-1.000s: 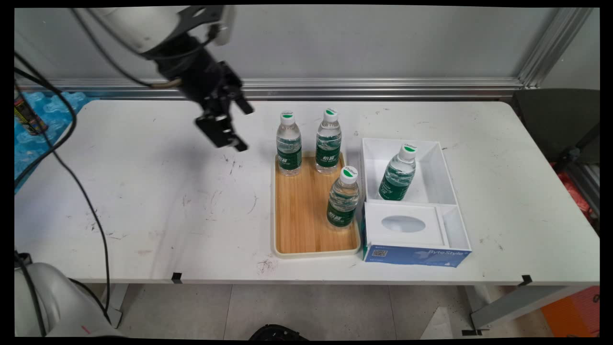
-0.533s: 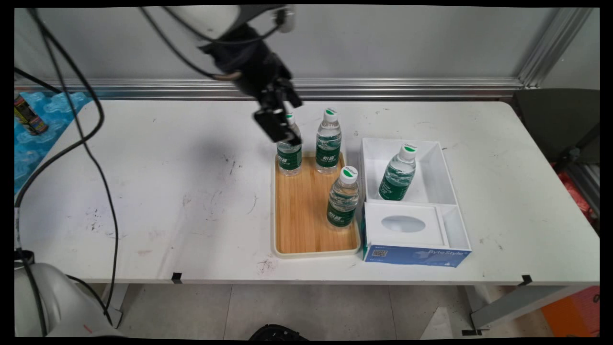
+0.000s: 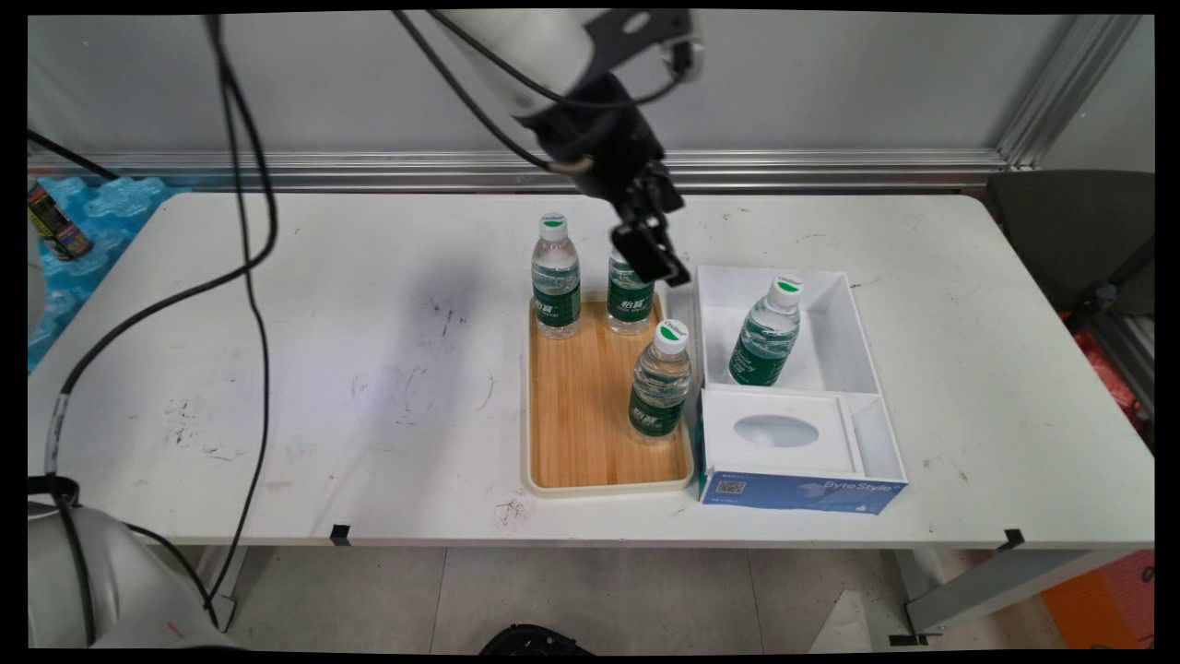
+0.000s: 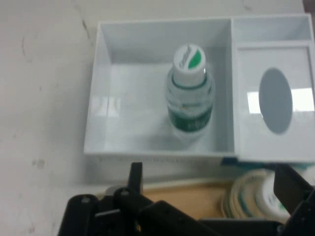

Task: Pick up the green bottle from the white box

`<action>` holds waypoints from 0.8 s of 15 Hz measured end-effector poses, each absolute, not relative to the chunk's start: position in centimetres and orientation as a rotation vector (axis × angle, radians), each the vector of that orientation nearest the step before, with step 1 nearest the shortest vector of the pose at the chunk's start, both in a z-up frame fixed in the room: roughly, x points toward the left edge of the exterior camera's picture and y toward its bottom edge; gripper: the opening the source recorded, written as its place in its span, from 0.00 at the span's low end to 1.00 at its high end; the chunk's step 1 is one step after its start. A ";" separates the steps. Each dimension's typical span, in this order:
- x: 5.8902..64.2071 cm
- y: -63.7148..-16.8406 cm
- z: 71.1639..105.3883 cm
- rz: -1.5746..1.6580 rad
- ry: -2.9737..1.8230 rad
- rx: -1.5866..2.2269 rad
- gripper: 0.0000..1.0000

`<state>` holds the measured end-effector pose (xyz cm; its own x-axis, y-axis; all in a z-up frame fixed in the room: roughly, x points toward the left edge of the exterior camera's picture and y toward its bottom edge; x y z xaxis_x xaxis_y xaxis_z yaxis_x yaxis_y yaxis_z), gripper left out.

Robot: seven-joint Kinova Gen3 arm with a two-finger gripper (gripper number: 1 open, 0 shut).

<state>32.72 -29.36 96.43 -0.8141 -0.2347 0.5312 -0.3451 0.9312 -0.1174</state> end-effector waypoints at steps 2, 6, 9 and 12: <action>31.2 -30.0 95.3 0.285 -2.544 0.412 1.00; 28.6 -31.0 92.9 0.288 -2.514 0.425 1.00; 27.6 -31.5 91.0 0.283 -2.505 0.452 1.00; 26.8 -31.9 88.8 0.275 -2.499 0.479 1.00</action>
